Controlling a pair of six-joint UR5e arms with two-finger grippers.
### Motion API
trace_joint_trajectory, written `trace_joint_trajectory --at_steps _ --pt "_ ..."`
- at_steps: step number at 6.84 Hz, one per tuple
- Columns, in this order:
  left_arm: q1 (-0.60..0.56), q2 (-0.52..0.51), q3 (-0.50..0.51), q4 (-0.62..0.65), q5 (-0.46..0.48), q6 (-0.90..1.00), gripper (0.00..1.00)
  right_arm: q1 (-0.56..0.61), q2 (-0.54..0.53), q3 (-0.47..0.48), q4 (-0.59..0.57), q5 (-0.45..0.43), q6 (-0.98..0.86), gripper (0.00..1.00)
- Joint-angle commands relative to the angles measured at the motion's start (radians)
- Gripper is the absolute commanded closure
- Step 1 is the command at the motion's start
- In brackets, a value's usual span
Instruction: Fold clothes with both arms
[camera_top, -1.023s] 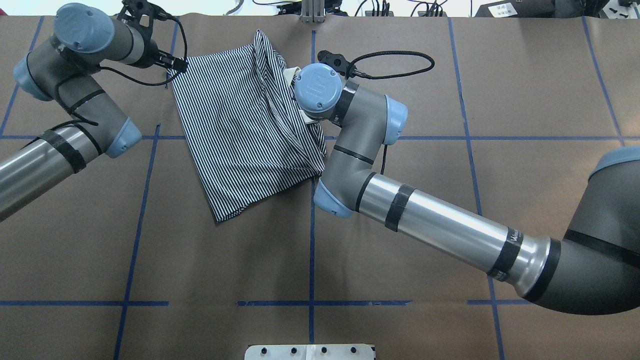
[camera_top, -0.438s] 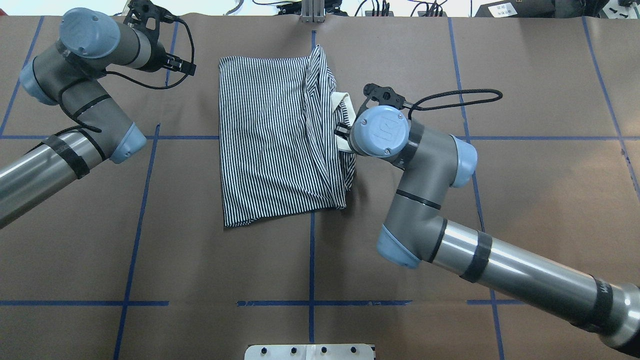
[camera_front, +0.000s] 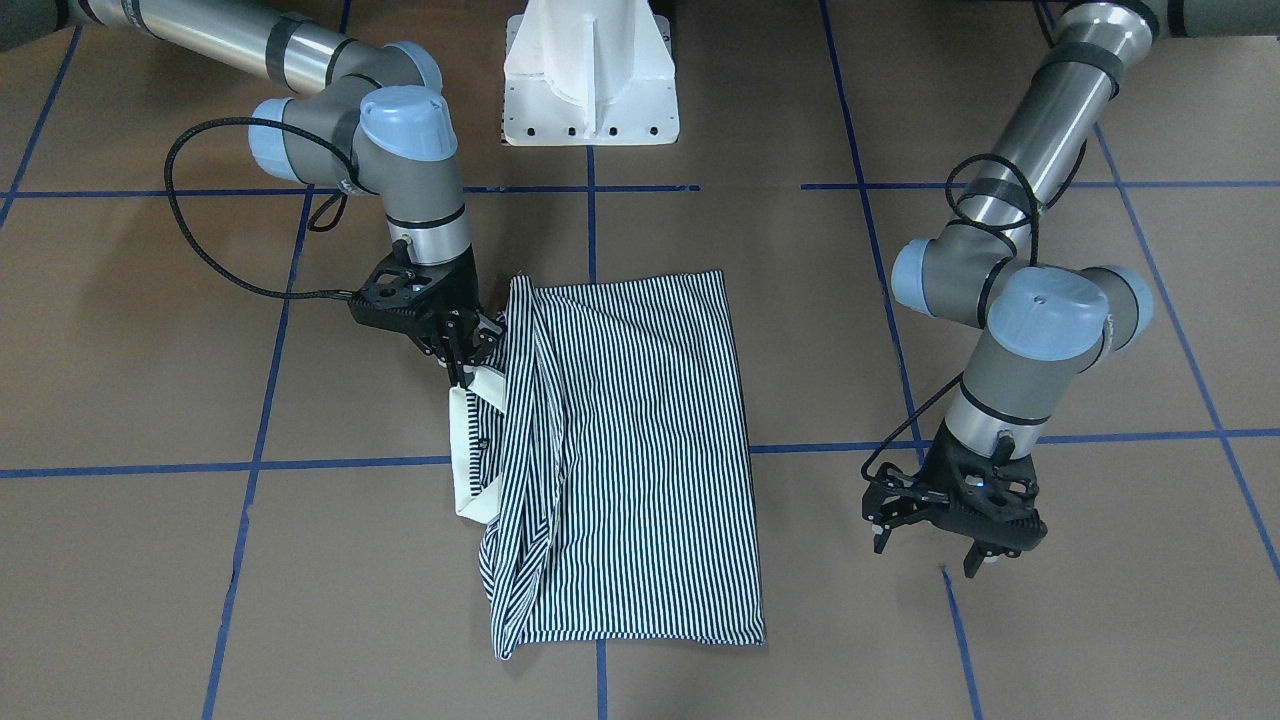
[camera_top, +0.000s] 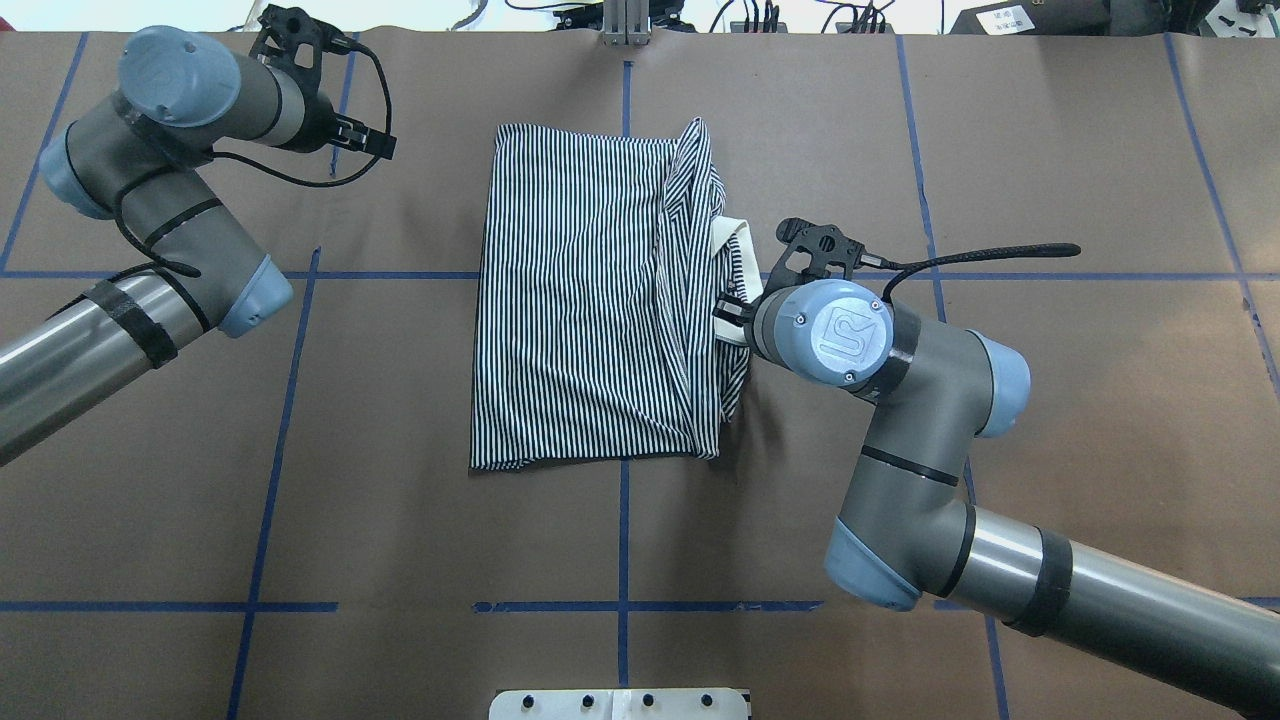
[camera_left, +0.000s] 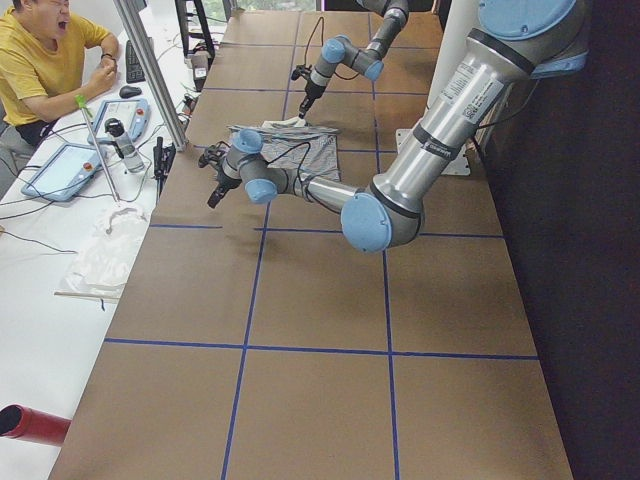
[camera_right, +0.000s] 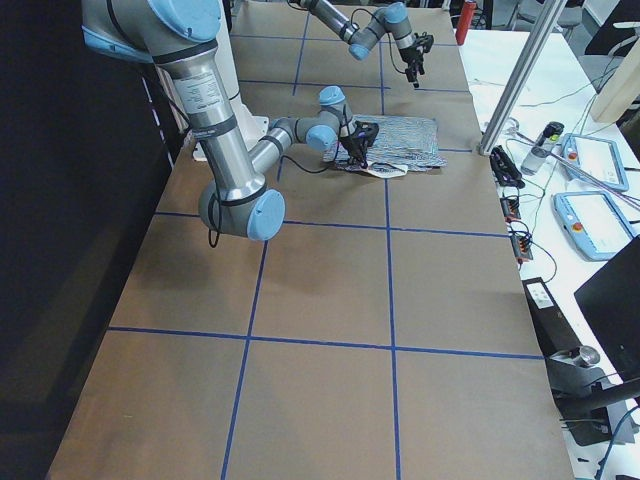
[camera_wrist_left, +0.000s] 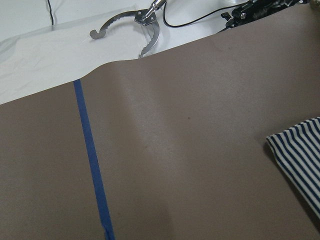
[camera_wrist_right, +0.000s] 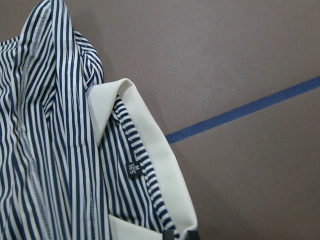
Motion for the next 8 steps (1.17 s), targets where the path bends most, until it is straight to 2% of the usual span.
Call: trace_joint_trajectory --at_steps 1,2,3,4,5,6,7,8 --pt "0.003 0.001 -0.008 0.001 0.000 -0.008 0.00 -0.014 -0.009 0.043 -0.022 -0.002 -0.045 0.00" --pt "0.004 0.001 -0.008 0.001 0.000 -0.008 0.00 -0.018 0.005 0.123 -0.161 0.001 -0.126 0.00" --pt "0.007 0.001 -0.008 0.001 0.000 -0.009 0.00 -0.041 0.022 0.158 -0.231 0.000 -0.140 0.00" --pt "0.013 0.001 -0.008 0.001 0.000 -0.011 0.00 -0.104 0.023 0.158 -0.235 -0.029 -0.142 0.05" --pt "0.013 0.001 -0.008 0.001 0.000 -0.011 0.00 -0.156 0.049 0.153 -0.253 -0.066 -0.190 0.18" --pt "0.013 0.001 -0.008 0.001 0.000 -0.011 0.00 -0.194 0.074 0.149 -0.311 -0.109 -0.293 0.19" --pt "0.015 0.001 -0.008 -0.001 0.000 -0.011 0.00 -0.212 0.072 0.147 -0.316 -0.123 -0.382 0.29" --pt "0.015 0.001 -0.008 0.001 0.000 -0.011 0.00 -0.224 0.068 0.146 -0.316 -0.132 -0.448 0.31"
